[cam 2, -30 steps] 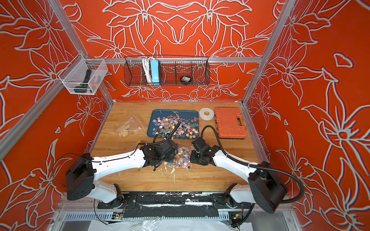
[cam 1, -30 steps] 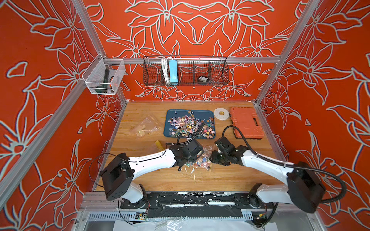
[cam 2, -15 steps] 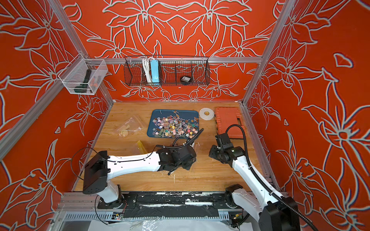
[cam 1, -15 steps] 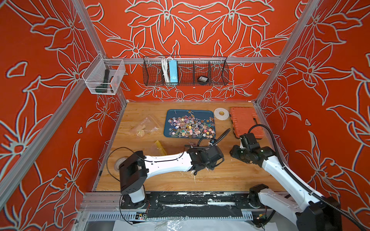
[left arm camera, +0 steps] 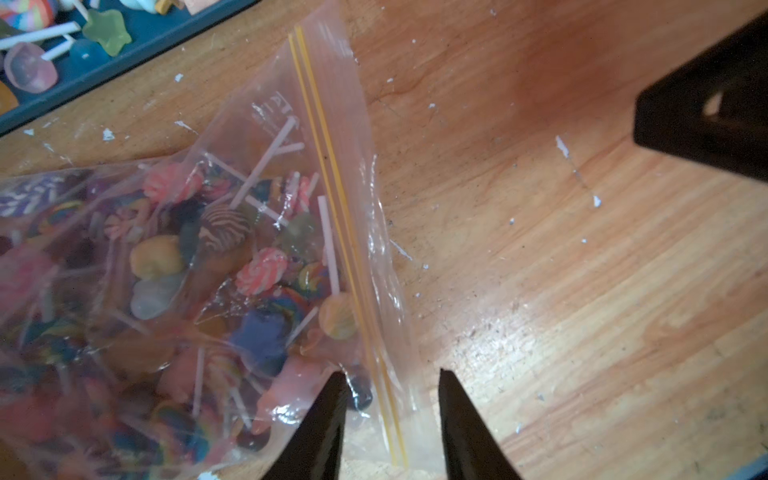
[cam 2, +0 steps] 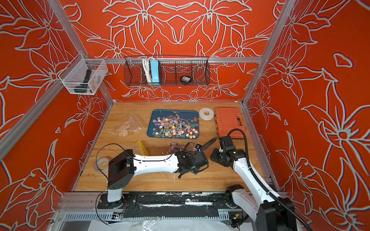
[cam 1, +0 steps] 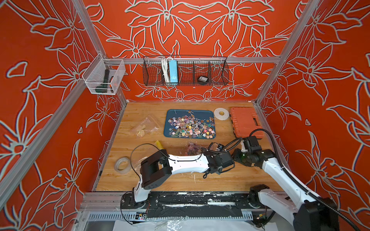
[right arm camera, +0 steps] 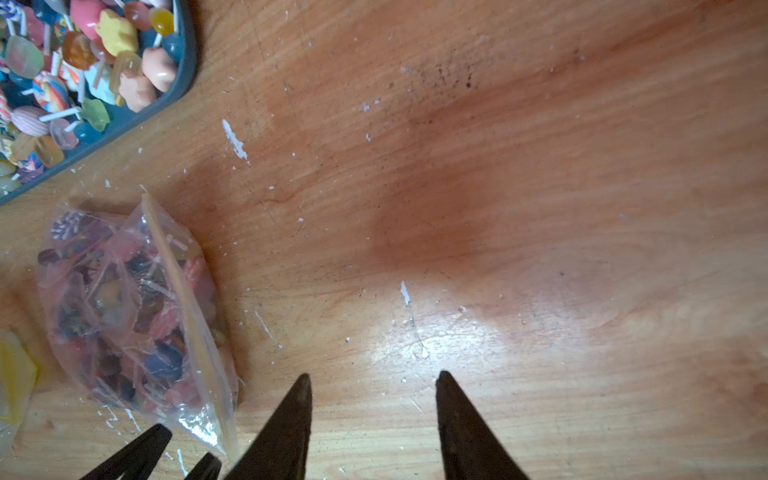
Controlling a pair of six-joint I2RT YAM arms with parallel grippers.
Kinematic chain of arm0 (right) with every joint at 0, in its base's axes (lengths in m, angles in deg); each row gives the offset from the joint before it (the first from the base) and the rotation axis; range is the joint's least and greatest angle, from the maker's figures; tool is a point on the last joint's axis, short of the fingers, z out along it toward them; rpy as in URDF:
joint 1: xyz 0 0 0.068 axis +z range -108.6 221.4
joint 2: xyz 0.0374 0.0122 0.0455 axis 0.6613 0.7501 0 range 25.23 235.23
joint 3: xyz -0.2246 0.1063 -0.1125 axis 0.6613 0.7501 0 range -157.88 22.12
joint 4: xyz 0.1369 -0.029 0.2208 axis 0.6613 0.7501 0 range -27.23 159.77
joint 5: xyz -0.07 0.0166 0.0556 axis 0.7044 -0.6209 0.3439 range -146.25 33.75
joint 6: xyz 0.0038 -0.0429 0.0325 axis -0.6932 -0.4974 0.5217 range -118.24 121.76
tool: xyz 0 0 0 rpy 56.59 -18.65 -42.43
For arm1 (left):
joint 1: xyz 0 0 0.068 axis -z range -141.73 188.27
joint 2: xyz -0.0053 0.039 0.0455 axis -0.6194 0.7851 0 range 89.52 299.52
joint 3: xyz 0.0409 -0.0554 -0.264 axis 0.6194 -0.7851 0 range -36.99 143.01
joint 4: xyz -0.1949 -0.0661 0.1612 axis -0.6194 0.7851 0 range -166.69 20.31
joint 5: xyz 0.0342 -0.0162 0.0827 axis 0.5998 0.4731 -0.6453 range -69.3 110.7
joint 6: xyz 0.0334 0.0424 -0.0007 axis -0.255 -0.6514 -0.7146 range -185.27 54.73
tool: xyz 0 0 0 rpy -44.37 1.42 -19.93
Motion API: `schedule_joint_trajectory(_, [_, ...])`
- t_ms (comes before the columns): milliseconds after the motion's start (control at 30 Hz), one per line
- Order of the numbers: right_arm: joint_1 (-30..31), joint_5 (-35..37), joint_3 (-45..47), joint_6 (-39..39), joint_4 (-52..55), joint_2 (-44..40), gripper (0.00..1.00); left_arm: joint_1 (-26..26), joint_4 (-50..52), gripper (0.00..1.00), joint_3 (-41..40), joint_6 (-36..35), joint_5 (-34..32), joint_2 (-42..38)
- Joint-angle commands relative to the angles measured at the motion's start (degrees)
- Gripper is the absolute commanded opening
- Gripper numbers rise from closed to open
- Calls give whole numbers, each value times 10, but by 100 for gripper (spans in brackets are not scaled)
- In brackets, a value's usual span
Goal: Pour candies out of the ziploc bag
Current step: Open the ziploc bag at the center of the board.
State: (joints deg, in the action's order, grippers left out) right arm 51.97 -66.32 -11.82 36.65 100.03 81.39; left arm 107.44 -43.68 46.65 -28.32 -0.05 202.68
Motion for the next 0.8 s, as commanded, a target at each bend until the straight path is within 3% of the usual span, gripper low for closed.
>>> schedule_joint_trajectory(0, [-4,-18,10,-7,-7,-6,49,-1,41,40,26,32,-37,29])
schedule_joint_trajectory(767, [-6,-27,20,-6,-15,-8,48,-10,27,39,33,29,-36,38])
